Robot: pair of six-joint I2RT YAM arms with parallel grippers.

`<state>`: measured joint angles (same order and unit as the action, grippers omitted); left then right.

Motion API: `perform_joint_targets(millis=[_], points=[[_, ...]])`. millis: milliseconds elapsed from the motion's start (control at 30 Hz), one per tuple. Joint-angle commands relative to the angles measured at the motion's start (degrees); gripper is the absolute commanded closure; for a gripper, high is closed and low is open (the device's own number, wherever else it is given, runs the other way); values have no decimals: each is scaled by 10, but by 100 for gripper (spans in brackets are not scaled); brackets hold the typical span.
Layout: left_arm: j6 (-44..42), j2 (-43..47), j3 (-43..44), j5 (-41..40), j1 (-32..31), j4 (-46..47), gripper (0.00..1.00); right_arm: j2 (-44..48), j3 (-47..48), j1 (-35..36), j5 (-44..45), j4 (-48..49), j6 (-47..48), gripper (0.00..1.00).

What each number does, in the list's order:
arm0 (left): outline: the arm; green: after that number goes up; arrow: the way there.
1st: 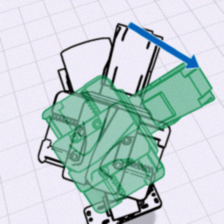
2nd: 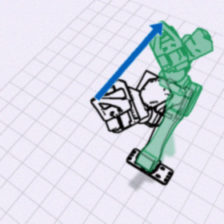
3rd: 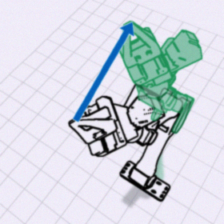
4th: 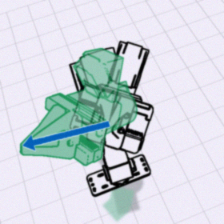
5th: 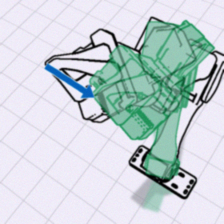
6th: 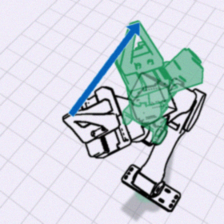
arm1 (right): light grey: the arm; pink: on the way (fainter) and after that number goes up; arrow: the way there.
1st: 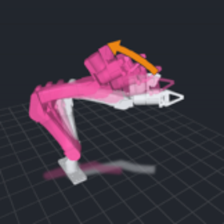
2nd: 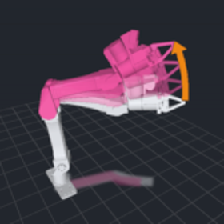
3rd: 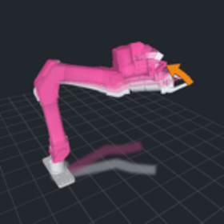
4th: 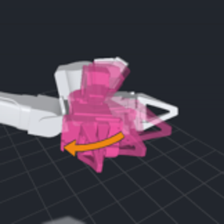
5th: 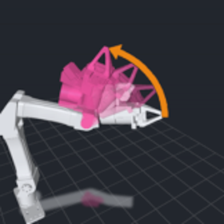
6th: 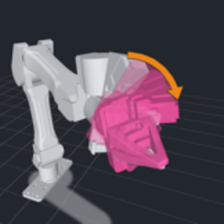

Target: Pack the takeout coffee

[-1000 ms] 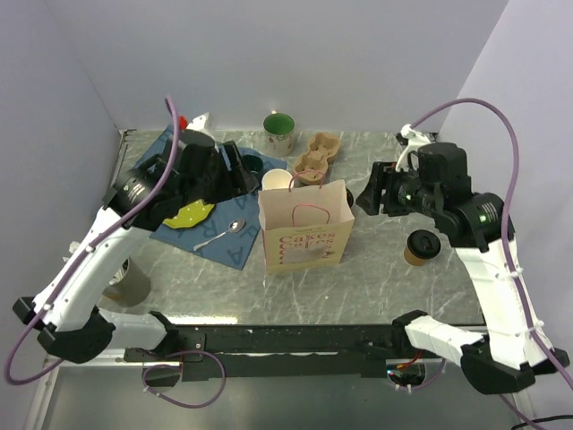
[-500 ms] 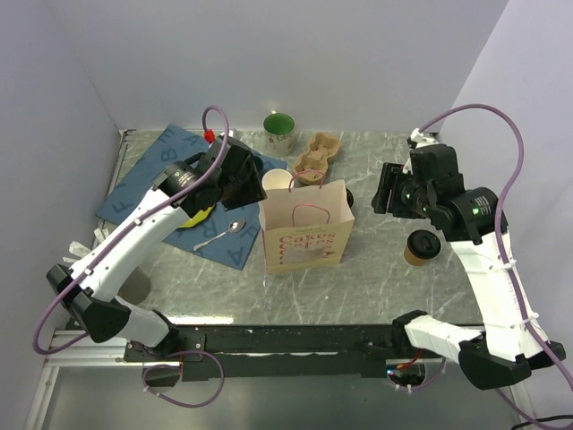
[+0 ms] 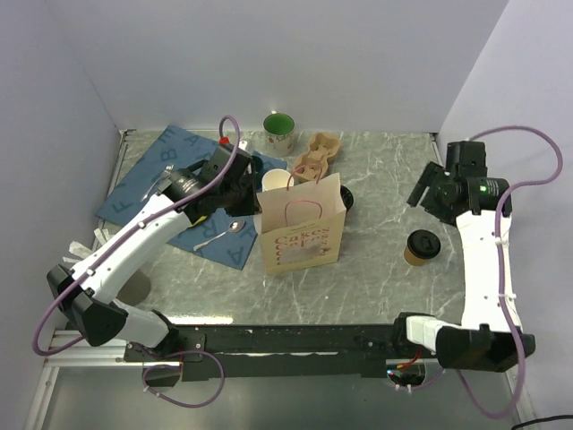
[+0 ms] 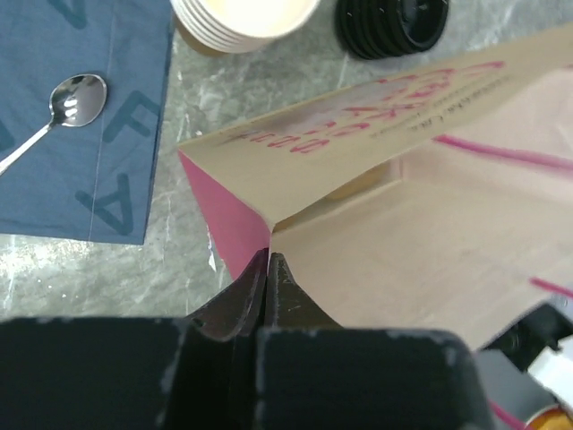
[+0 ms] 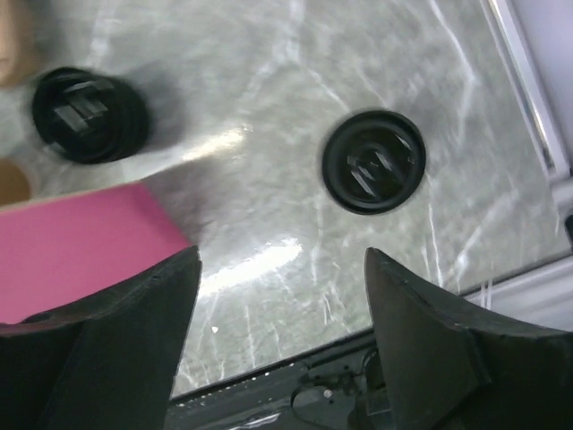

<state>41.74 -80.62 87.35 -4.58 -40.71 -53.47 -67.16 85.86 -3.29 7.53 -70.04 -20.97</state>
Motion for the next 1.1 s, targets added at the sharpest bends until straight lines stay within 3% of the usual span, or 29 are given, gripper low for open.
perform_joint_targets(millis=[0,167,367,467,500,567,600,700,867,967,1067], points=[[-41,44,2,54,-2,3,99,-11,-47,-84,-37,22,-10,15],[-45,57,-6,120,-2,14,99,-37,-105,-131,-32,47,-21,13],[-56,64,-34,149,-2,21,85,-61,-126,-157,-18,63,-7,15],[-63,75,-46,138,-2,21,70,-71,-138,-157,-13,68,-13,16],[-65,78,-46,131,-2,18,59,-71,-143,-157,-18,78,-12,16],[-75,84,-44,111,-2,14,51,-72,-158,-157,-18,87,-14,17],[-81,85,-41,100,-2,6,42,-75,-165,-157,-16,90,-15,17],[-82,91,-34,68,-2,-1,29,-90,-168,-157,-16,90,-16,17],[-60,93,-7,48,-2,-25,16,-99,-170,-157,3,93,-9,15],[-57,95,-3,28,-1,-30,2,-108,-171,-157,4,100,6,14],[-58,100,-10,27,3,-23,3,-112,-185,-157,-20,120,29,14]])
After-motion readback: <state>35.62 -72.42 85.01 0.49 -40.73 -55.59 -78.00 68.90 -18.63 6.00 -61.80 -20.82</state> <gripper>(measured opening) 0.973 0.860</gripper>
